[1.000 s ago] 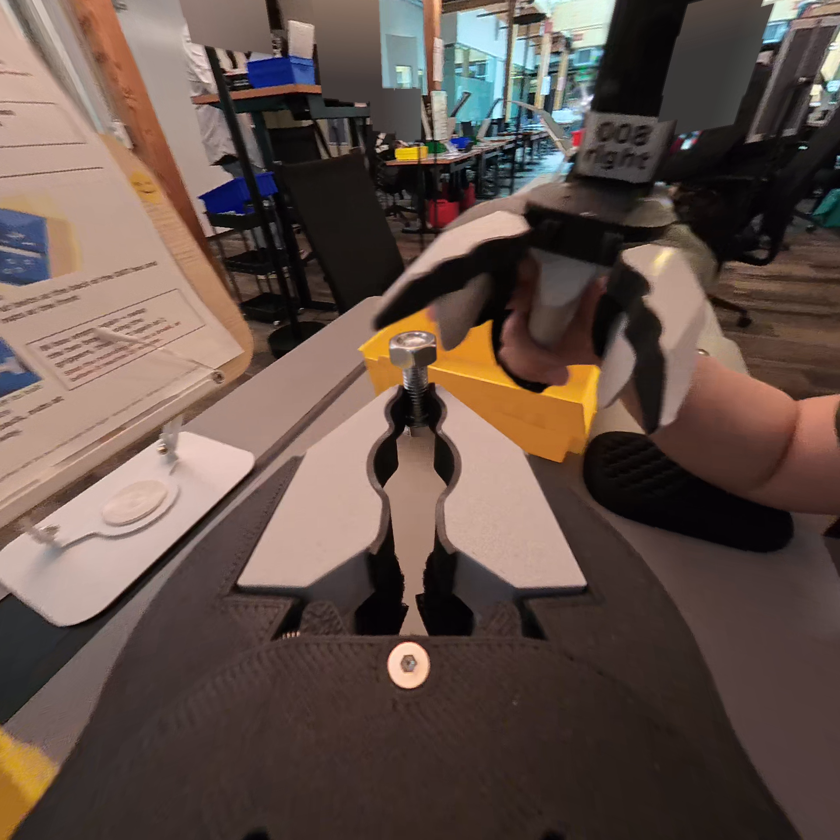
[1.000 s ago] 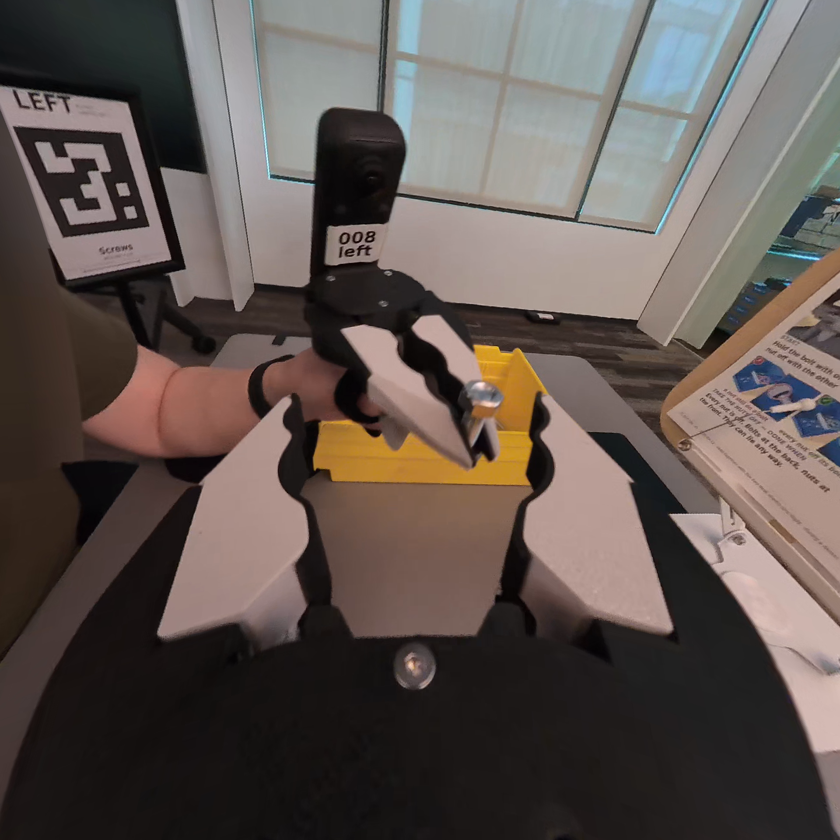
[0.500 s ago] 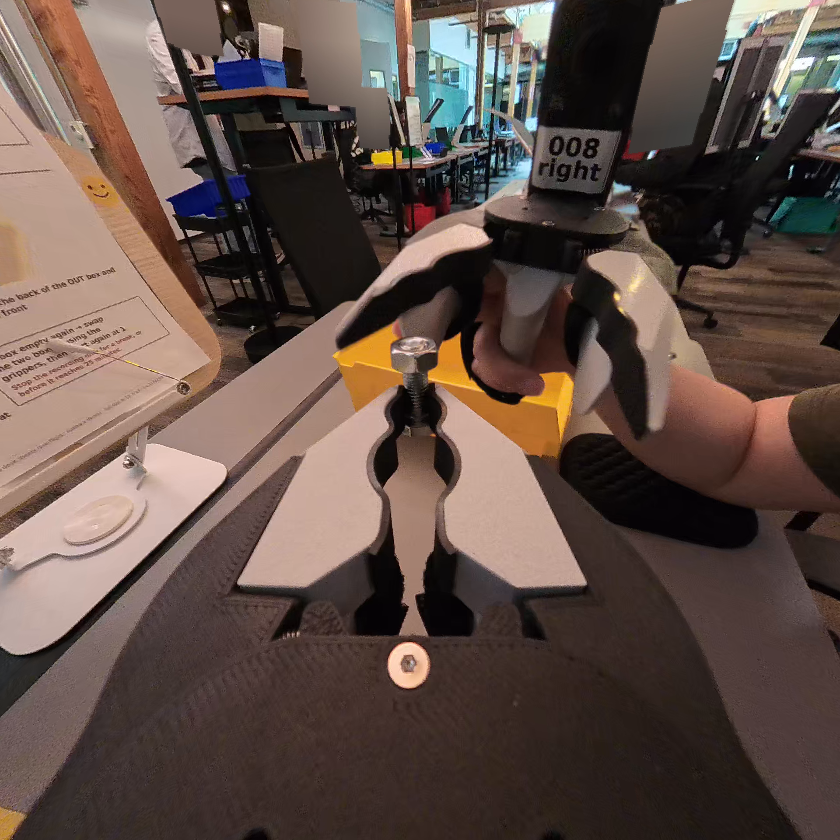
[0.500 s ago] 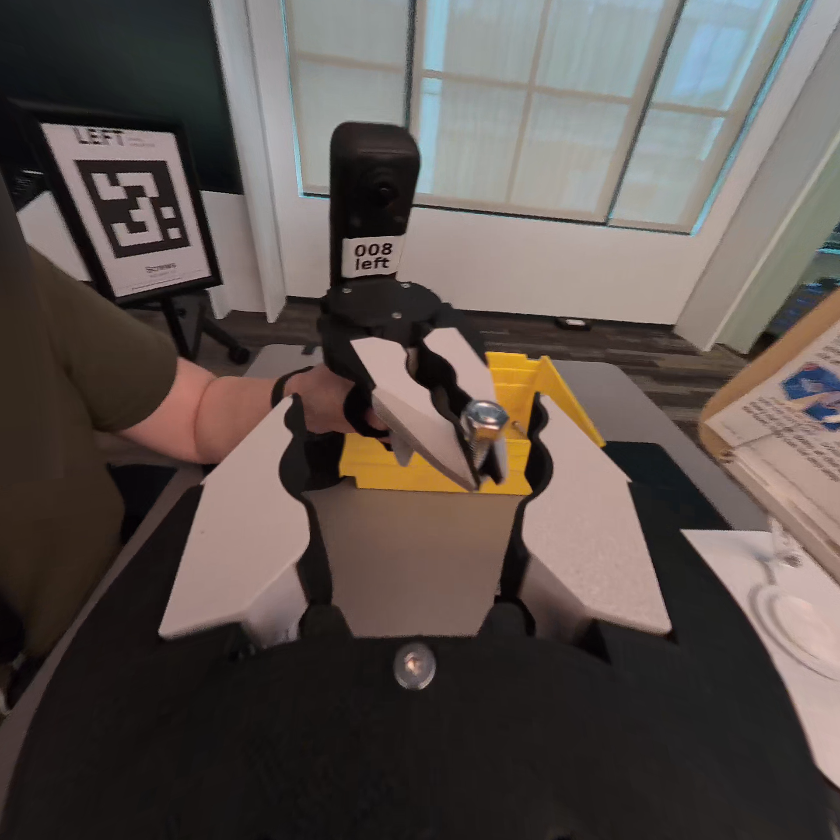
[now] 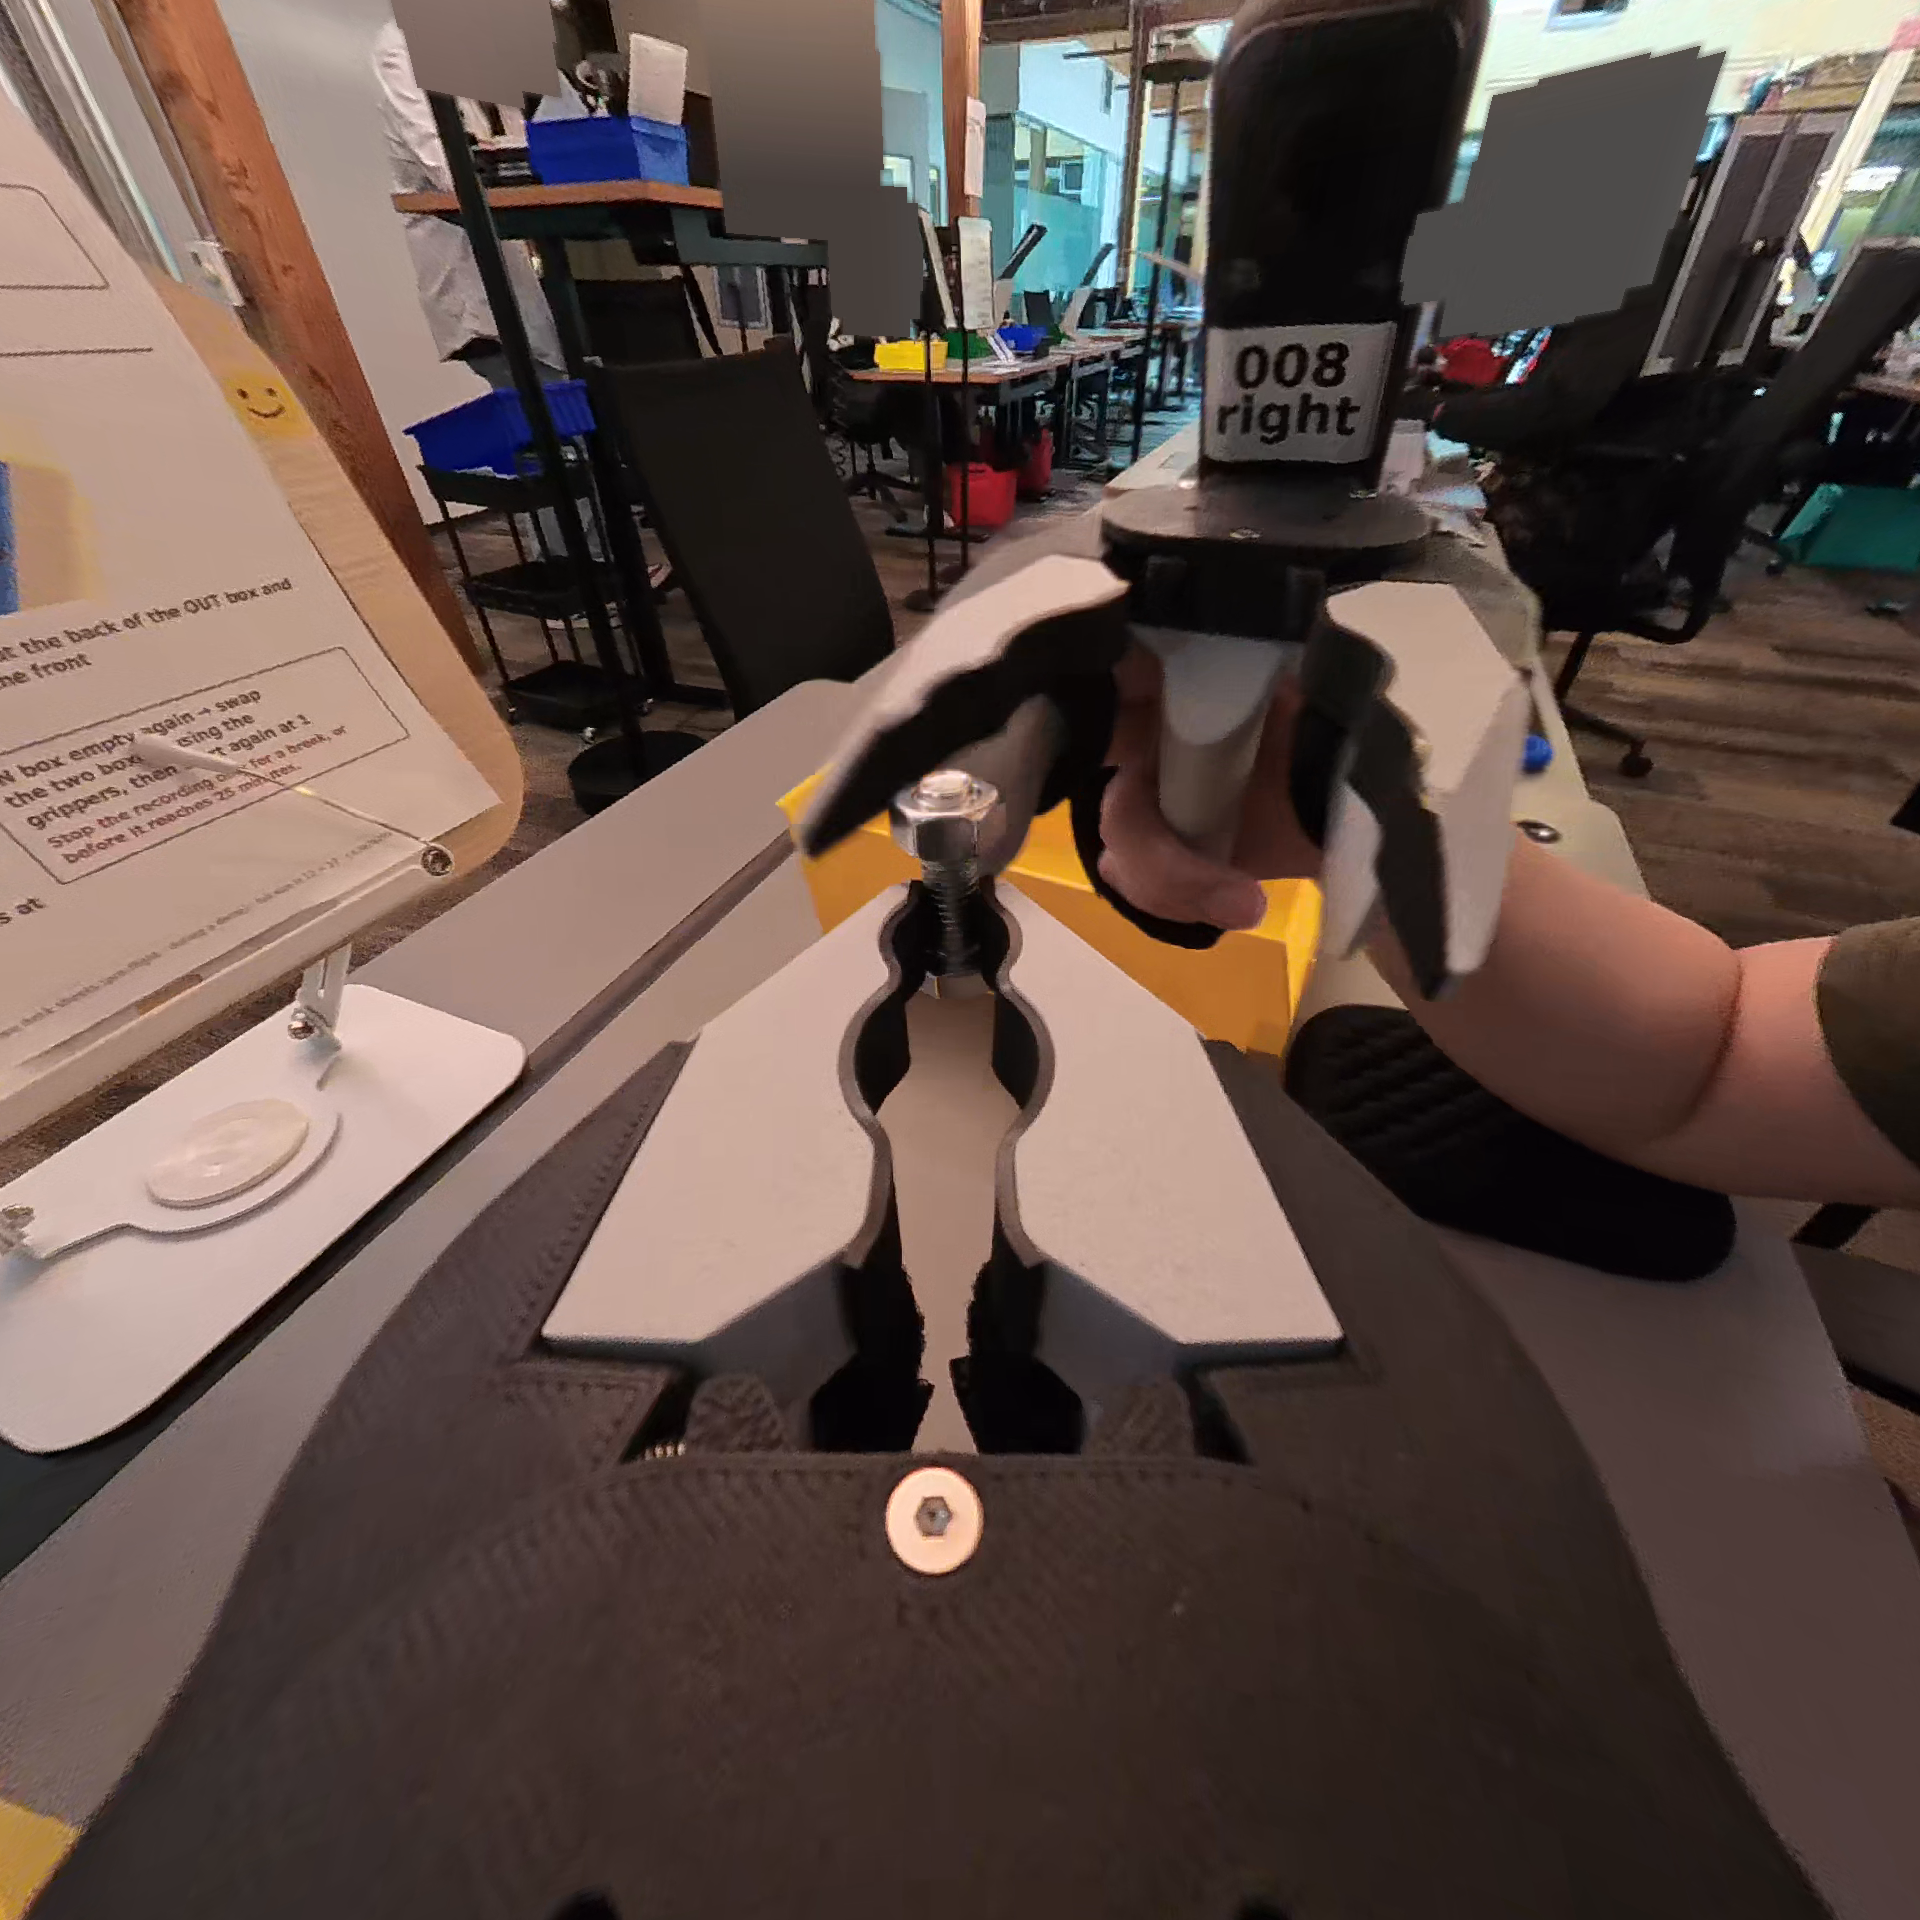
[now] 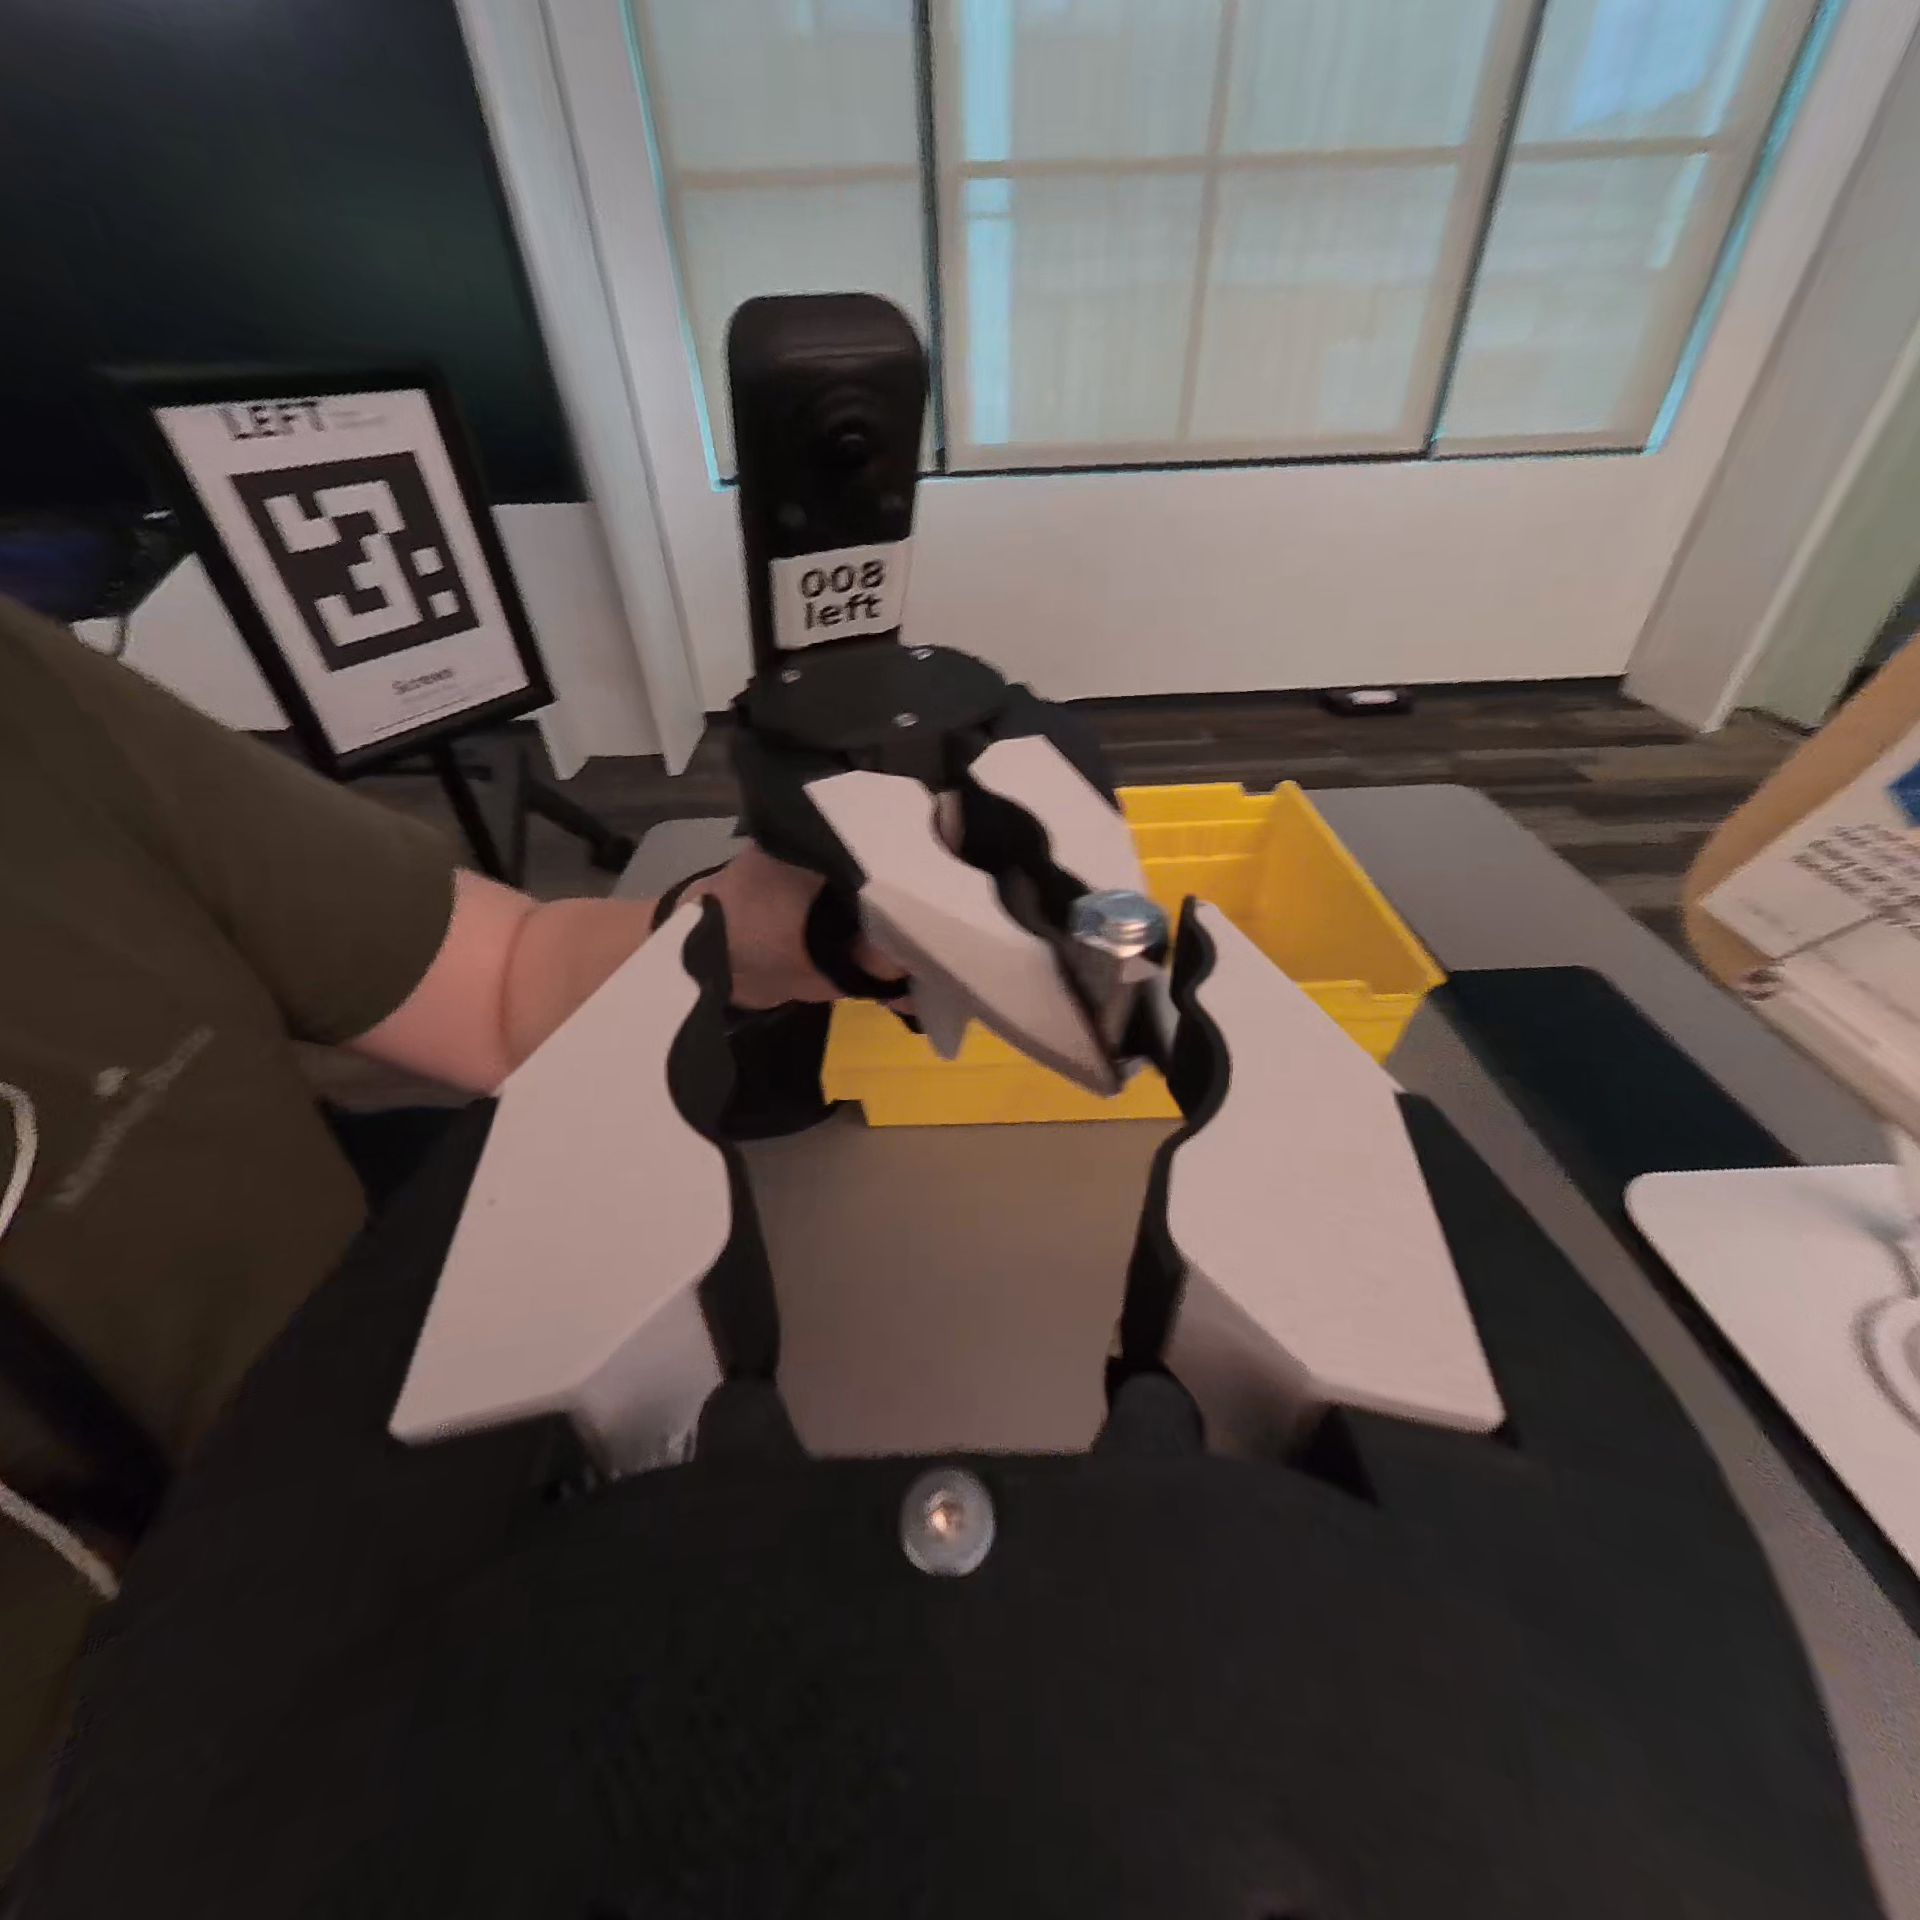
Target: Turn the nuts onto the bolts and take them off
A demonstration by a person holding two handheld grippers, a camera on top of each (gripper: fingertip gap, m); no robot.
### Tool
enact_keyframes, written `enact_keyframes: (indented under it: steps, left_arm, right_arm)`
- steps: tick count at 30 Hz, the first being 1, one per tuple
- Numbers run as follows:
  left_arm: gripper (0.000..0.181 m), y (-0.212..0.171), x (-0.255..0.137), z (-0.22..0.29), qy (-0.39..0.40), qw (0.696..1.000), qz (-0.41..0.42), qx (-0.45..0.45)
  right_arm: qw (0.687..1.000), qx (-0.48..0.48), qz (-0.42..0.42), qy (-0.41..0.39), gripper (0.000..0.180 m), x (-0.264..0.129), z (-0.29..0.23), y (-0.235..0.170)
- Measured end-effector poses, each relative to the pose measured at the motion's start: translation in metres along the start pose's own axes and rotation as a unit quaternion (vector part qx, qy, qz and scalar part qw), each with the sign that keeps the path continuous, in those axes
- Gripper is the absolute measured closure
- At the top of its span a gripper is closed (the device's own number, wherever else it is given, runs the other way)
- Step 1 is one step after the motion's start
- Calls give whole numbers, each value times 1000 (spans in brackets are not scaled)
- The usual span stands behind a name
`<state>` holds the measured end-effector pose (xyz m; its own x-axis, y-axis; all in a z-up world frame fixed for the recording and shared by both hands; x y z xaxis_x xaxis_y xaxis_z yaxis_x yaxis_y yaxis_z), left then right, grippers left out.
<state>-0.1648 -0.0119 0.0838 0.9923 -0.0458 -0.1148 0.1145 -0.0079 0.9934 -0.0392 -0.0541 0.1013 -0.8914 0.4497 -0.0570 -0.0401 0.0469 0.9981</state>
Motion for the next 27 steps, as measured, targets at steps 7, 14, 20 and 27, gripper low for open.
enact_keyframes:
  steps: [7,14,20,27]
  left_arm:
    - [174,5,-22,-18,33,999,27,-26]
    - [174,2,-3,-1,1,1000,4,-2]
    - [174,6,-25,-20,36,998,28,-32]
    - [174,4,-5,-1,-28,999,11,-29]
  right_arm:
    - [999,-28,-2,-33,112,-19,-7,17]
    - [999,-16,-24,-15,89,3,-7,2]
    - [999,-38,-13,-5,130,-25,-17,22]
    - [999,13,3,-38,121,-8,6,6]
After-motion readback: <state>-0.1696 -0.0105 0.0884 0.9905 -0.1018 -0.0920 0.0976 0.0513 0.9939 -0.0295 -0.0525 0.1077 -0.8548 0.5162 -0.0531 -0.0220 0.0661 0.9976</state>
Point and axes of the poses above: each gripper's, where its closed fingertips meet, x out along the fingers, y out of its top, z = x × y across the jaws, the point moved 9 cm from there along -x, back along the fingers, and after that the axes turned 6 degrees about -y, right-handed, at the moved point
